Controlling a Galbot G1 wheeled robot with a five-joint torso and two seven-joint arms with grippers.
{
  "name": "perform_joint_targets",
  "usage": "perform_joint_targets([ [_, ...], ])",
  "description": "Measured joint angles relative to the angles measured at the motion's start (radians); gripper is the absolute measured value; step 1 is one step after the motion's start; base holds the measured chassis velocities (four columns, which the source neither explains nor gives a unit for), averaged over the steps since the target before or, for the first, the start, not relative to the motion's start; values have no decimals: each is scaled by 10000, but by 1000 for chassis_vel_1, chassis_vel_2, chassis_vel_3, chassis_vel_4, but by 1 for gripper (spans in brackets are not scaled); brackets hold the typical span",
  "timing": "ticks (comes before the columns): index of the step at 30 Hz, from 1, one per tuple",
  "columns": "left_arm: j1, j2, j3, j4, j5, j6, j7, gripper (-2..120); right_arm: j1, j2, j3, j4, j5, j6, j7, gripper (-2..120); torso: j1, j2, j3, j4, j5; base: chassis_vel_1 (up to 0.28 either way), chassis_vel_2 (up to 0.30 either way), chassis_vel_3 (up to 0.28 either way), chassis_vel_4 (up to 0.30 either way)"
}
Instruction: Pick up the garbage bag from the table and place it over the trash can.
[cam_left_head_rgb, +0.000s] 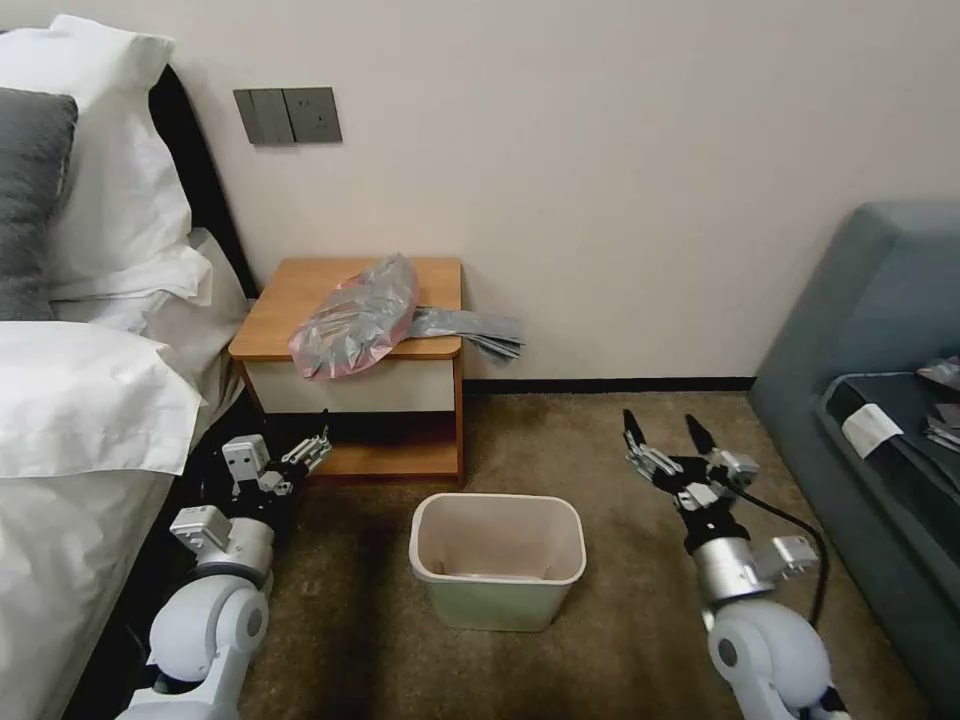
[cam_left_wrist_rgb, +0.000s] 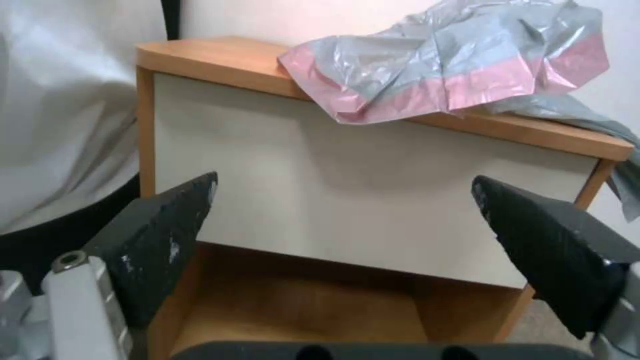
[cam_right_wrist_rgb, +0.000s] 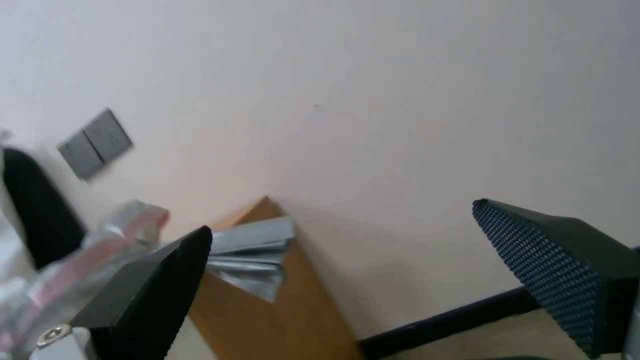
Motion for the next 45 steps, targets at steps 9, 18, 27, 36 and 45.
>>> perform_joint_targets([
  [9,185,-289,21,28,355,-208,20,100,1777,-34,-1812,-1254,2312,-247,380,100,0,-1,0,0,-2,0,0,0,0],
  [18,285,-505,-133,31,501,-256,21,100,3813,333,-2966,-3187,4410,-194,798,100,0,-1,0,1,-2,0,0,0,0],
  [27,327,-719,-181,260,535,-446,-436,100,4805,1300,-3265,-4454,5644,-262,517,100,0,-1,0,0,-4,0,0,0,0],
  [36,512,-854,-239,311,671,-448,-579,100,5723,2132,-3041,-5759,6206,-286,252,100,0,-1,0,1,-1,0,0,0,0],
  [45,708,-974,-337,252,849,-471,-664,100,6485,2450,-2910,-6911,6220,-337,-93,100,0,-1,0,1,-1,0,0,0,0],
])
